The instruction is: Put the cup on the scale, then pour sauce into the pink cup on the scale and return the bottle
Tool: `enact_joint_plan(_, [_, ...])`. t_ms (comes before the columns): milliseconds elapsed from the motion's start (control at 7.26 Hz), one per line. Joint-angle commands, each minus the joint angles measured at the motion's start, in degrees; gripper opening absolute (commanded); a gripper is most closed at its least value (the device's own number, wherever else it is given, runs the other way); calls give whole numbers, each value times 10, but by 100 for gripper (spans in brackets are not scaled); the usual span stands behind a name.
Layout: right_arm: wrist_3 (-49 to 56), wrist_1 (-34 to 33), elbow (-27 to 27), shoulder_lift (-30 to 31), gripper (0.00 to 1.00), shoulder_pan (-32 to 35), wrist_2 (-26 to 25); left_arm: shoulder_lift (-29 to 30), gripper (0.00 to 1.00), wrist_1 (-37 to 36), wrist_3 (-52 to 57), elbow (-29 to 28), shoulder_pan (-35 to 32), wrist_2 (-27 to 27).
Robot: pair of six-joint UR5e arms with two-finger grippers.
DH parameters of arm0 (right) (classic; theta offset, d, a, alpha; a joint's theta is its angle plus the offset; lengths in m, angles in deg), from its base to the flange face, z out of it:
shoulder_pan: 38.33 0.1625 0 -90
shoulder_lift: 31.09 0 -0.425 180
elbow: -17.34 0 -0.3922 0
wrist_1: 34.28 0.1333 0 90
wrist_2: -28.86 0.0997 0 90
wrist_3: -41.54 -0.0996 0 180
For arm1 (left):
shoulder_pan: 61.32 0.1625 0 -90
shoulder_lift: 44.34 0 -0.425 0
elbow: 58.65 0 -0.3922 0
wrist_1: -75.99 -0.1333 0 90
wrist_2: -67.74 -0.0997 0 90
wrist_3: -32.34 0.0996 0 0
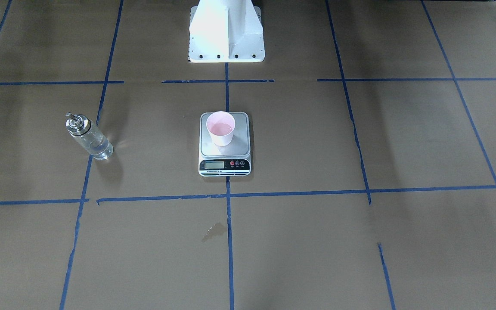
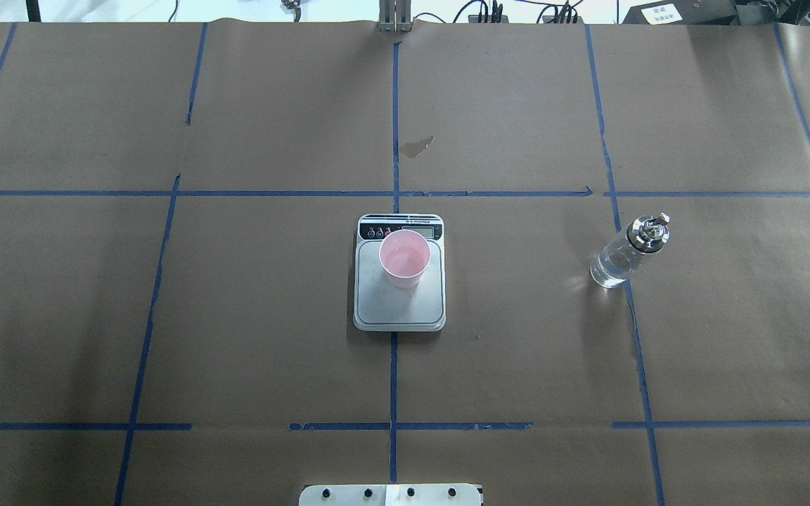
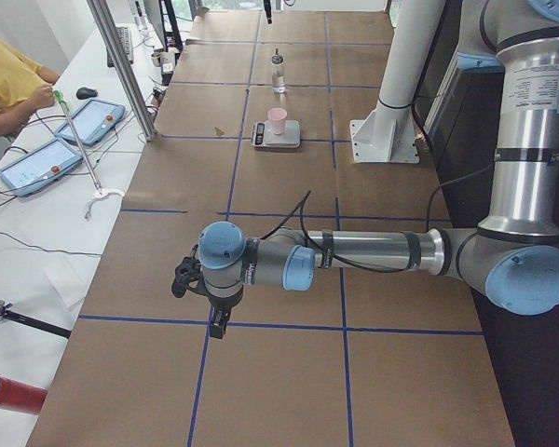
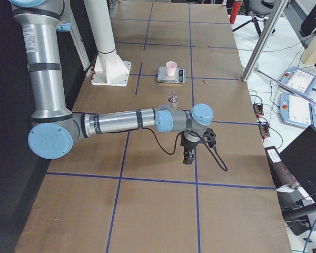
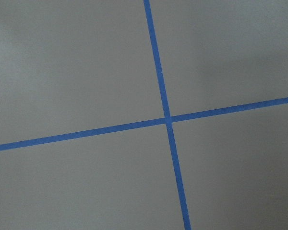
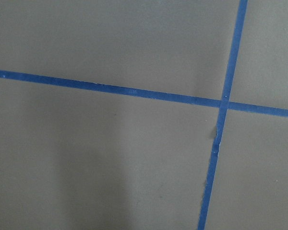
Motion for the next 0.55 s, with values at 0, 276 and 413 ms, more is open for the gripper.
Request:
enact_joint_plan(0, [-1, 0, -1, 5, 100, 3, 1, 3, 100, 0, 0, -3, 0, -5])
enact_joint_plan(276, [-1, 0, 6, 19, 100, 12, 21, 9, 100, -1, 1, 1, 0, -5])
enact_joint_plan(413, [-1, 0, 6, 19, 100, 12, 21, 10, 100, 0, 1, 1, 1, -5])
